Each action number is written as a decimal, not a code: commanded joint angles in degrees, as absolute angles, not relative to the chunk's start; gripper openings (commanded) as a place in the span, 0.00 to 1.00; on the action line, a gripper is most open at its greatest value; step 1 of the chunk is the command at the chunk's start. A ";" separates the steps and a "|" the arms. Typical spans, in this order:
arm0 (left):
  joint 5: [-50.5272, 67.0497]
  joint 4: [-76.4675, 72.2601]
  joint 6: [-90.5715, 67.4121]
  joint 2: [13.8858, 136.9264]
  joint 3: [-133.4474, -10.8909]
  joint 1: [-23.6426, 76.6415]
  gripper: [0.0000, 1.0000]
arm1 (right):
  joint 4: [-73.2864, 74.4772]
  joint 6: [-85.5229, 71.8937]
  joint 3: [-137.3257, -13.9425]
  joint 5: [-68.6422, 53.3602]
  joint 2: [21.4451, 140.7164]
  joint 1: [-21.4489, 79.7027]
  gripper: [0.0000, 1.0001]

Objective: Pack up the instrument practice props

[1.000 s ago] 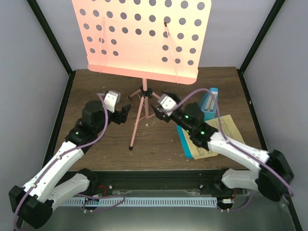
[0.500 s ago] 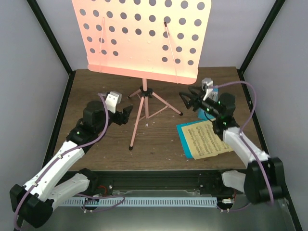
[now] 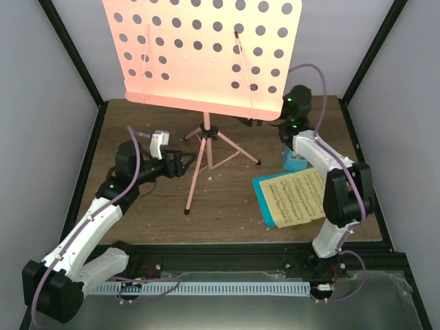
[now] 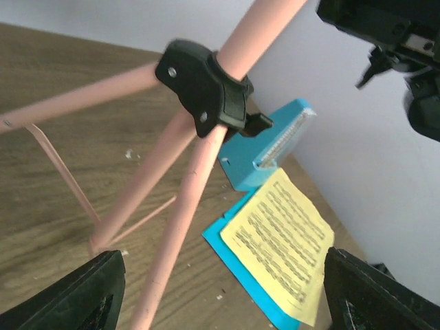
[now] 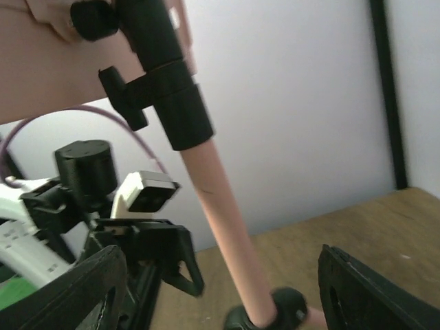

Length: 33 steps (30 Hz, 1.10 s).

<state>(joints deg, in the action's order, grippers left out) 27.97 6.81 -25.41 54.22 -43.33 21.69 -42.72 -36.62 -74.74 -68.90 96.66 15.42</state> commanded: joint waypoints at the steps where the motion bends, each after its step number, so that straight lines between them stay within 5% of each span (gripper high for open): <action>1: 35.09 7.22 -26.72 55.65 -44.94 21.10 0.80 | -45.83 -39.53 -82.21 -76.19 101.97 20.30 0.77; 9: 34.22 13.34 -19.46 58.76 -47.85 20.92 0.75 | -45.24 -39.60 -92.61 -80.06 109.45 24.06 0.73; 19: 35.98 15.64 -13.42 66.76 -52.73 20.74 0.63 | -43.65 -39.51 -100.88 -82.24 114.60 24.59 0.37; 28: 37.37 9.10 -14.16 72.35 -52.93 20.83 0.60 | -42.74 -39.06 -102.72 -83.41 115.47 25.13 0.26; 33: 33.63 9.88 -10.89 74.70 -53.19 21.41 0.48 | -40.80 -37.12 -102.59 -83.00 115.16 25.63 0.19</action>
